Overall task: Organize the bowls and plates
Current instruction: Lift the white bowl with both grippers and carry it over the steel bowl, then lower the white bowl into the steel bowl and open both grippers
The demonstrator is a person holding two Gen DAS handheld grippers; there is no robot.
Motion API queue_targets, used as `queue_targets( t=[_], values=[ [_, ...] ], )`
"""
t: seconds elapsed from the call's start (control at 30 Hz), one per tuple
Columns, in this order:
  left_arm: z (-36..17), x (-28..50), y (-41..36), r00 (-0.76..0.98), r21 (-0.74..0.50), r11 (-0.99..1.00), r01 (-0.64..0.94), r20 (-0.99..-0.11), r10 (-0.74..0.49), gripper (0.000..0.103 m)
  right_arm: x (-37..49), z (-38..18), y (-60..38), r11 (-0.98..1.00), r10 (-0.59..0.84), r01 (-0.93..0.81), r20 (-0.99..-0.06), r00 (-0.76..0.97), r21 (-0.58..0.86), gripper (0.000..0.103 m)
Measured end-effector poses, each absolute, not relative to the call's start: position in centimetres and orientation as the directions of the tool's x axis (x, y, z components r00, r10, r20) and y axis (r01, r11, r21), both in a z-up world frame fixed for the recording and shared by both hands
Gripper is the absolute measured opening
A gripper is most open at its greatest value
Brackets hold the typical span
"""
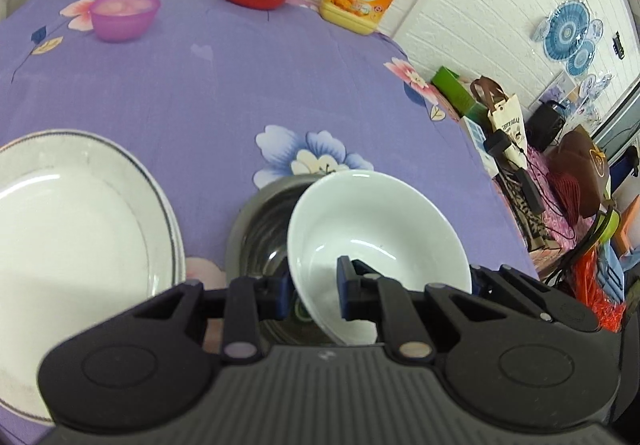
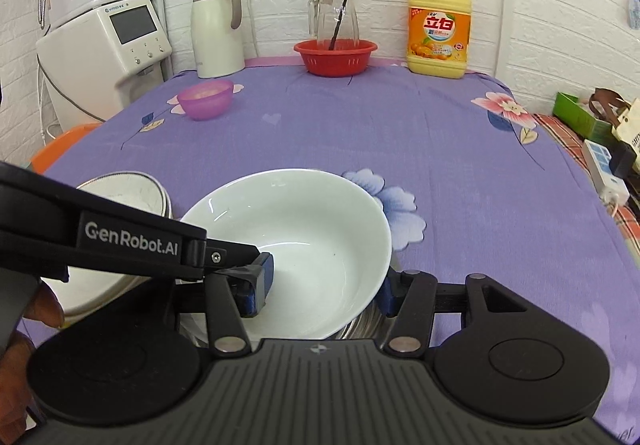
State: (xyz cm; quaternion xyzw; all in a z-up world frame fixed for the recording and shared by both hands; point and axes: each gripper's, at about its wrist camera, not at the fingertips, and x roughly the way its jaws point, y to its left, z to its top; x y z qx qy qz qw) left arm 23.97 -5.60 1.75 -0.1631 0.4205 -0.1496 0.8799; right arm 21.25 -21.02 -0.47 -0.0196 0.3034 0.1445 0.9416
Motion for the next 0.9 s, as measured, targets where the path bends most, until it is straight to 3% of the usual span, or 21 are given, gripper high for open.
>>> queue_targets(
  t=[0.33,0.6,0.7,0.77,0.83,0.9],
  values=[
    [0.7,24.9,-5.3,0.602,-0.392,0.909,0.142,-0.694,-0.394,0.012,21.6,-1.6,-21.1,0.957,0.276,-0.275,-0.559,0.782,0.088,0.088],
    [0.9,25.1,-5.1,0.61,-0.375,0.906,0.197,-0.676,-0.413,0.022,21.4,-1.6,-22.0,0.955,0.298,-0.254,-0.535,0.79,0.155,0.09],
    [1.6,24.6,-4.9,0.644,-0.341,0.916,0.209,-0.657,-0.392,0.039,21.2,-1.1,-22.2,0.955,0.296,-0.246,-0.519,0.802,0.166,0.096],
    [2.3,24.3,-4.7,0.664,-0.332,0.916,0.225,-0.636,-0.393,0.042,21.1,-0.6,-22.5,0.953,0.301,-0.242,-0.507,0.808,0.18,0.1],
    [3.1,24.0,-4.3,0.695,-0.315,0.925,0.214,-0.617,-0.371,0.062,20.9,-0.1,-22.7,0.965,0.262,-0.212,-0.487,0.833,0.157,0.103],
    [3.9,23.8,-3.8,0.724,-0.31,0.926,0.217,-0.584,-0.366,0.064,20.8,0.3,-23.1,0.975,0.222,-0.185,-0.461,0.859,0.126,0.103]
  ],
)
